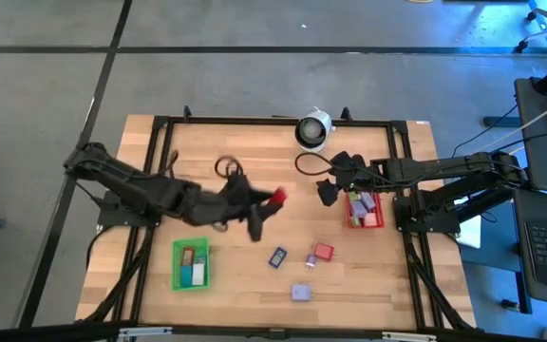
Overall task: Pick & Place Office items
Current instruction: Put the red digital clock into the green bin
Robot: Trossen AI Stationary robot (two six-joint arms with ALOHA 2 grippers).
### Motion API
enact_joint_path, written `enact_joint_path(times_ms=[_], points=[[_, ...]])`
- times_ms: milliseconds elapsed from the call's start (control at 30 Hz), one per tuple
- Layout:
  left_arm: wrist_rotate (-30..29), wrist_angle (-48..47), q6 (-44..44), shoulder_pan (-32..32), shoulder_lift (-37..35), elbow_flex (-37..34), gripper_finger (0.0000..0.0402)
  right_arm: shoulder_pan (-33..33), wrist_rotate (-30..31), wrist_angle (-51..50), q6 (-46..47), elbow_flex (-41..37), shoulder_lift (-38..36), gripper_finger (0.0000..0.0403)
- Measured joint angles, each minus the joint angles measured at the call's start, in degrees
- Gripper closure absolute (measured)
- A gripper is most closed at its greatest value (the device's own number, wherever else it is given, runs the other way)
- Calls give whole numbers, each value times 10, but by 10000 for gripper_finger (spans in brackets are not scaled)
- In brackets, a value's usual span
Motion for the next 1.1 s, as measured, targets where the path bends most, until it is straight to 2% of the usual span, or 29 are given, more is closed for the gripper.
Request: enact_joint_path(times_ms=[133, 300, 433, 600, 767, 967, 1100], points=[[18, -158, -155, -59, -6, 0, 237, 0, 0, 0, -15, 0, 0, 117], [117, -361, -386, -130, -4, -6, 237, 0, 0, 0, -16, 0, 0, 117], [166, -466, -543, -183, -1, -49, 236, 0, 0, 0, -9, 0, 0, 117], [224, -482, -659, -220, -1, -137, 238, 0, 9, 10, 41, 0, 0, 117], [299, -473, -733, -223, -1, -217, 238, 0, 9, 22, 45, 0, 0, 117], [310, -418, -743, -221, -1, -280, 237, 0, 21, 22, 46, 0, 0, 117], [310, -391, -726, -221, -1, -295, 235, 0, 21, 22, 46, 0, 0, 117]])
